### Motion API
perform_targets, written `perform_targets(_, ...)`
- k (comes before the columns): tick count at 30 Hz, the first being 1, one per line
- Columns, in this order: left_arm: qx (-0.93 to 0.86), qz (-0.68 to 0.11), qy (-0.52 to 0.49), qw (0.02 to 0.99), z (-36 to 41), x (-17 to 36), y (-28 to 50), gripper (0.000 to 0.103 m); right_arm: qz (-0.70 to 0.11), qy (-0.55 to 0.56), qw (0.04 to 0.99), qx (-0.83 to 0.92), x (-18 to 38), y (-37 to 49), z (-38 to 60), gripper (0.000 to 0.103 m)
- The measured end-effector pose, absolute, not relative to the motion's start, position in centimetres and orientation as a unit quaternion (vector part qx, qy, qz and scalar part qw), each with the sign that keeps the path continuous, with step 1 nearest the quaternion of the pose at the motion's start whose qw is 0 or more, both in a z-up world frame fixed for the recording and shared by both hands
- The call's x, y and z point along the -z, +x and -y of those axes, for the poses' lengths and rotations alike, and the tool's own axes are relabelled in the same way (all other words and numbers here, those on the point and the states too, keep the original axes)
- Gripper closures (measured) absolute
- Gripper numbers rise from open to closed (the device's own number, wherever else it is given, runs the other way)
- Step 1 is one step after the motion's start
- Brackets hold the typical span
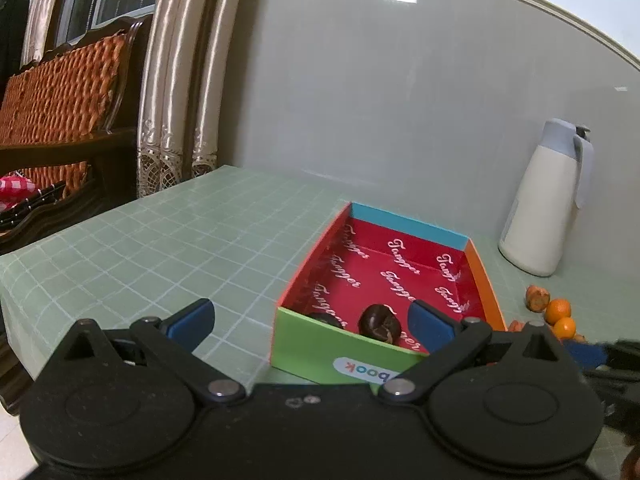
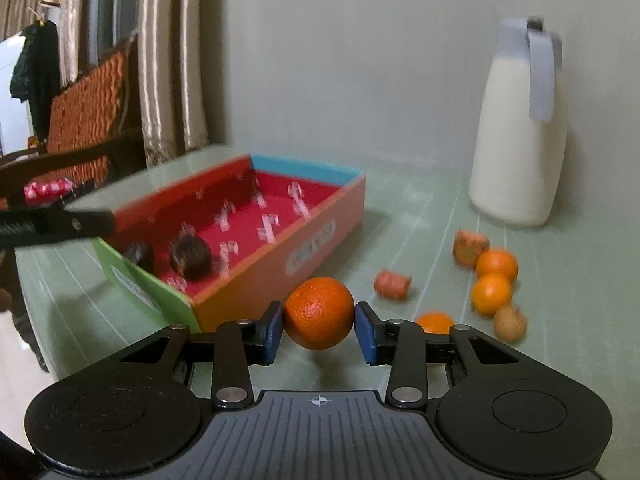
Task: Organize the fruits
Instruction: 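Grasp the large orange with the right gripper and lift it, then lower the orange into the box and open the right gripper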
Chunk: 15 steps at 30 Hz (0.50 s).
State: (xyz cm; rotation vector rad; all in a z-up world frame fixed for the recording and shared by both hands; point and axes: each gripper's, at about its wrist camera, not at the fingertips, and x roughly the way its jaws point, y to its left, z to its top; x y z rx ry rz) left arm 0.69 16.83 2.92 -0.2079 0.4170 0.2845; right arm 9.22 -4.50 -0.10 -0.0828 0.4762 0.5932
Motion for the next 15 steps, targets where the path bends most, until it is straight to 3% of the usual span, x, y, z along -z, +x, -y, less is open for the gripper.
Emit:
perform_targets(7,-0.147,-0.198,-0.119,0.962,-17.8,-3.1,0.1,0.006,-0.172,-0.015,0.93,-0.323,-2.3,7.1,3.9,0.064)
perform_targets(15,-0.153,-0.196,-0.122,0.961,-18.5,-3.2,-0.2,0.006,-0.155,-0.066,0.925,-0.34,-1.5,5.7,-0.4,0.061)
